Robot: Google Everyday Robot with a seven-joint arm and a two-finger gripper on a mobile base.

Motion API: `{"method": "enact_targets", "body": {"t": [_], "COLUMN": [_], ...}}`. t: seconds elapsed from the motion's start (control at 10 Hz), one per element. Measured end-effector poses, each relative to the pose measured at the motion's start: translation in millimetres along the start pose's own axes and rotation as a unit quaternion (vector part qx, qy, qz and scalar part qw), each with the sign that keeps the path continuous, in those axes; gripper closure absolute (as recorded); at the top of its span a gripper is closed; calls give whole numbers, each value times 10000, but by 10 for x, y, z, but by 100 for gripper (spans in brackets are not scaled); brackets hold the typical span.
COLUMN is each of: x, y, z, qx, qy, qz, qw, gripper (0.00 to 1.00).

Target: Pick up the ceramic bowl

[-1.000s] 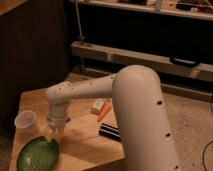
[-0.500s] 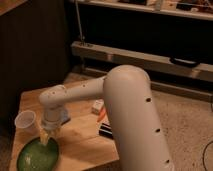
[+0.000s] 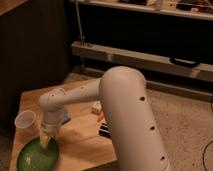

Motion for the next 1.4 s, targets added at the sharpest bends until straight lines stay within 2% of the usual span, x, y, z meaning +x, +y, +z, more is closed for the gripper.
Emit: {"method": "enact_targets", "body": {"t": [0.1, 0.5, 0.6, 0.7, 0.9, 1.1, 1.2, 1.4], "x": [8, 50, 79, 99, 187, 241, 237, 213], "y": [-1, 7, 5, -2, -137, -208, -154, -42], "z": [34, 107, 76, 12, -428, -921, -1158, -1455], "qx": [-34, -163, -212, -260, -387, -433, -461, -492], "qy": [22, 107, 50, -58, -427, -654, -746, -914], "qz": [-3, 9, 50, 83, 146, 77, -39, -386], "qw": [10000, 9998, 9997, 9996, 9982, 9969, 9961, 9938], "gripper": [51, 92, 99, 100, 100, 100, 100, 100]}}
